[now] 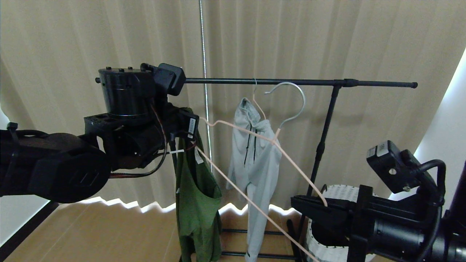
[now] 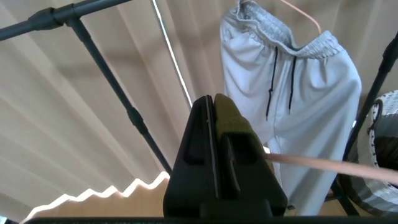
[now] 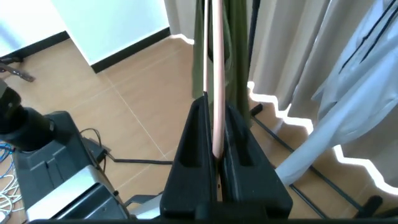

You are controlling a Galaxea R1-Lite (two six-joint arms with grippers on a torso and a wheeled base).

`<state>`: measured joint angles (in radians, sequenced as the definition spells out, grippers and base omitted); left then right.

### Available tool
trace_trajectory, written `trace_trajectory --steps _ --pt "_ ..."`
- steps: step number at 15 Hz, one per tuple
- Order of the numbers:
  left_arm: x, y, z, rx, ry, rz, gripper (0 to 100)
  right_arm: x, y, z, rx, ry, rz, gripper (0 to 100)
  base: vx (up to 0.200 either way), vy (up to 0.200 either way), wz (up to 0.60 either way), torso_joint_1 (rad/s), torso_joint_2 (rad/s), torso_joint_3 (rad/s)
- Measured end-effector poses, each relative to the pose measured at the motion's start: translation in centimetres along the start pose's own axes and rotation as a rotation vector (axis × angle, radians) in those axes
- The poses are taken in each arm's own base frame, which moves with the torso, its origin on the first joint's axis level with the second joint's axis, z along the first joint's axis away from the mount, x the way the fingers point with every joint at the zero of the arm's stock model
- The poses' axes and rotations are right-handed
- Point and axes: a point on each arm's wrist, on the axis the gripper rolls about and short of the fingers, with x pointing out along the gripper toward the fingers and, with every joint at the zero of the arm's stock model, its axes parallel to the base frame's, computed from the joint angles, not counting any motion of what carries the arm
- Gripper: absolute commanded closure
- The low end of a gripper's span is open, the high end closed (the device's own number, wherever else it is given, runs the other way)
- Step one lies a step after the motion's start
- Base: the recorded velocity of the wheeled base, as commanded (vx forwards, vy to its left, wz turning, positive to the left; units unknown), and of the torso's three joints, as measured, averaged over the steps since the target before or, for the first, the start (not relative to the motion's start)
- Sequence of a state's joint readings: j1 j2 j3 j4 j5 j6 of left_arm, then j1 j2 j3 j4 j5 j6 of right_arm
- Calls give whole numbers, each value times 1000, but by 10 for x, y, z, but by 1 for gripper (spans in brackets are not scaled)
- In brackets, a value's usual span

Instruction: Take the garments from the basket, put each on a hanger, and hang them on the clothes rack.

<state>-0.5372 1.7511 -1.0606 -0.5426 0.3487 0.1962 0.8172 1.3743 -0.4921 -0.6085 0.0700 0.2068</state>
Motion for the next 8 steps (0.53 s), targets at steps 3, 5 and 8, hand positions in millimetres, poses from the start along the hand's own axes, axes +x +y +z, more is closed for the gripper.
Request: trace_trajectory --steps 3,5,8 --pt "-1 -1 2 -1 -6 -2 100 12 -2 -5 1 22 -6 100 0 0 0 0 0 0" --pt "-2 0 2 -1 -2 15 100 20 -3 -7 4 39 -12 100 0 0 0 0 0 0" --pt "-7 4 5 -6 -6 63 100 30 -11 -10 15 65 -44 100 0 0 0 0 0 0"
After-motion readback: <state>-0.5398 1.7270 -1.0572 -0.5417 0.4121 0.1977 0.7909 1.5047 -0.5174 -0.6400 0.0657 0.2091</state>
